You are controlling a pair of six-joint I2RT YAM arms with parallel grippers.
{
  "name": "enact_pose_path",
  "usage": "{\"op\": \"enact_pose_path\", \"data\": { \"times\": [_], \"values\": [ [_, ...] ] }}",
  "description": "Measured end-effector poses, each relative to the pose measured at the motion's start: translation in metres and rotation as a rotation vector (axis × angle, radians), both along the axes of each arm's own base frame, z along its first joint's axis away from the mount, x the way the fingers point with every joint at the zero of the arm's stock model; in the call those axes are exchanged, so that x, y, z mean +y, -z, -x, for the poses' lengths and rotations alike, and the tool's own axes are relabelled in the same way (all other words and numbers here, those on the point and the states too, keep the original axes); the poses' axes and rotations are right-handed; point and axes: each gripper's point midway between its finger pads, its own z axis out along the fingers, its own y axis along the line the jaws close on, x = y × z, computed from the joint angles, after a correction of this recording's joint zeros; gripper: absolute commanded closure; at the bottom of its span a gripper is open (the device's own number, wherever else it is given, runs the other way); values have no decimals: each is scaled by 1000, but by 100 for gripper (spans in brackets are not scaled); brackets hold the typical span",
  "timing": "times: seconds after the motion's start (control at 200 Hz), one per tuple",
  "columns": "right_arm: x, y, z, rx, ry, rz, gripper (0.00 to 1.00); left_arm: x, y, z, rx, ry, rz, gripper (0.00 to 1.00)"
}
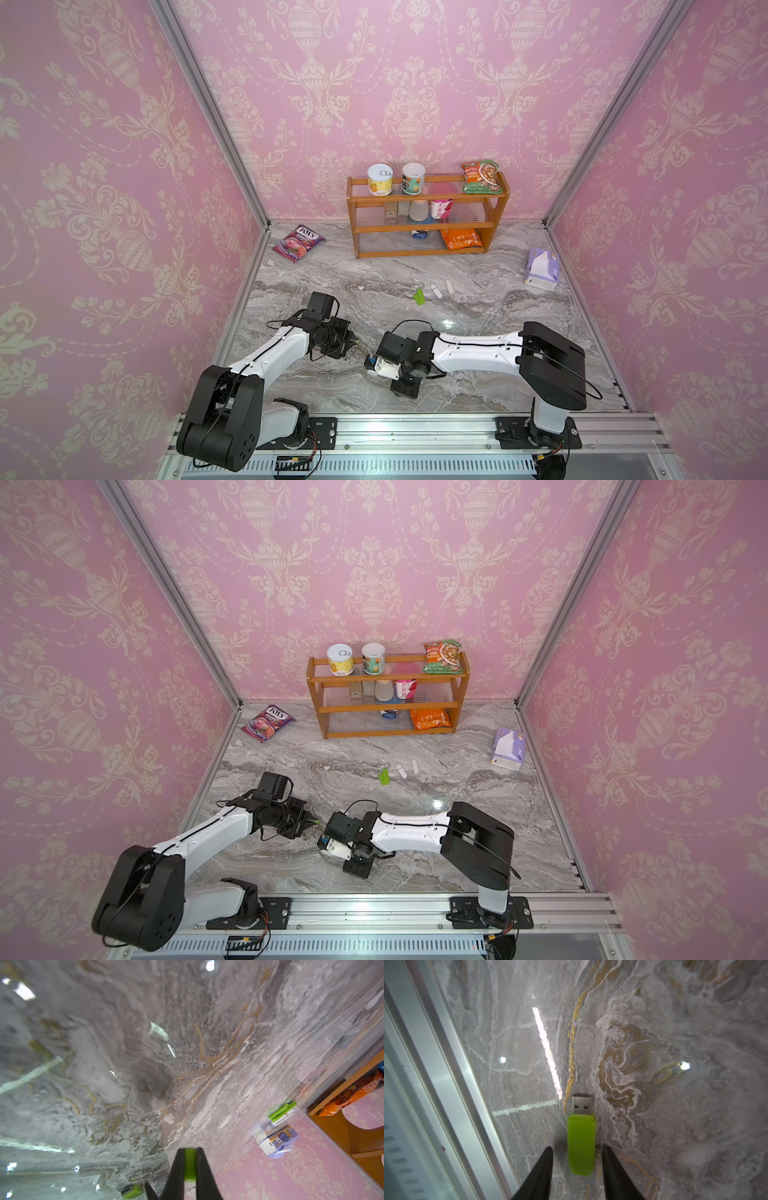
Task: Close the usb drive cover
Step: Pick up the USB drive from the center of the board.
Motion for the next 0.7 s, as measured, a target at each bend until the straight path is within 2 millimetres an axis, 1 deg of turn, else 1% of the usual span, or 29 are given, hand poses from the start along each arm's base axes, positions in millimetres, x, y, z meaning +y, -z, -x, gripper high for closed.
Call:
{"op": "enact_pose_path", "data": {
  "times": [0.165, 0.35, 0.7],
  "values": [
    [4, 2, 0, -25, -16, 55, 67, 4, -2, -1, -9, -8, -1, 100],
    [4, 3, -2, -49, -22, 101, 68, 8, -6, -3, -26, -13, -3, 100],
    [3, 3, -3, -58, -22, 109, 68, 8, -7, -2, -31, -9, -5, 100]
  ]
}}
